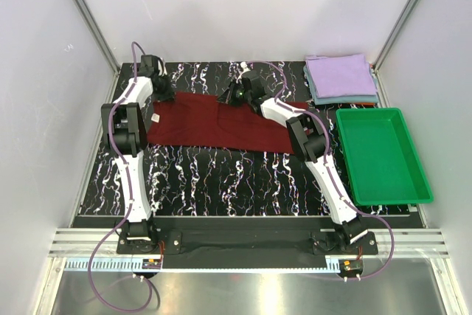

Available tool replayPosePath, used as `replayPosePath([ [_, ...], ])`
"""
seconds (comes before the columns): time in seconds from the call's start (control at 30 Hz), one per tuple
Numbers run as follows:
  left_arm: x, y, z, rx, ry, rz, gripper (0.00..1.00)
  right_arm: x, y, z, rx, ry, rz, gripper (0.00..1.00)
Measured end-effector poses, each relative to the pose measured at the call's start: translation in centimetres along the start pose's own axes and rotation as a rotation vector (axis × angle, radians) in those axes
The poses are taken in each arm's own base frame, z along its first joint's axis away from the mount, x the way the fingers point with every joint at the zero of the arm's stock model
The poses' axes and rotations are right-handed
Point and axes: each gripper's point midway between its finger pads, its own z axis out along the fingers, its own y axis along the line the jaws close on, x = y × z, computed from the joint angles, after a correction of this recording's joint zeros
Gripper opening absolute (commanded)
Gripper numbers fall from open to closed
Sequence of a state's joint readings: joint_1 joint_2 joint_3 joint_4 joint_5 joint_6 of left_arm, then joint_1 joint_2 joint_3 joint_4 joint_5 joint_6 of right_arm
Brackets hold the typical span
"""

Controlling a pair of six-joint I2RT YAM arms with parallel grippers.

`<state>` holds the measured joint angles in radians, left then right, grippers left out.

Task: Fold and stack the t-shirts
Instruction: Fold the tshirt

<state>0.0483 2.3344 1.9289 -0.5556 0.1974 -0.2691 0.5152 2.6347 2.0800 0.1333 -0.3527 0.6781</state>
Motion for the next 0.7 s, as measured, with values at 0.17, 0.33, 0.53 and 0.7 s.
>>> replayPosePath([
  [0.17,0.0,0.0,0.0,-0.001,-0.001,-0.001,0.02,-0.1,-0.1,0.1,0.007,-0.010,0.002,0.41],
  [0.33,-0.3,0.1,-0.4,-0.016,0.002,-0.003,0.45,-0.3,-0.3,0.0,0.021,-0.017,0.000,0.52],
  [0.53,-1.0,1.4,-3.6,-0.135,-0.012,-0.030,0.56,0.3,-0.7,-2.8,0.113,0.013,0.006,0.49],
  [0.7,-0.9,1.5,-10.0,-0.206,-0.073,-0.076,0.53,0.1,0.4,-8.5,0.208,0.048,-0.004,0.44],
])
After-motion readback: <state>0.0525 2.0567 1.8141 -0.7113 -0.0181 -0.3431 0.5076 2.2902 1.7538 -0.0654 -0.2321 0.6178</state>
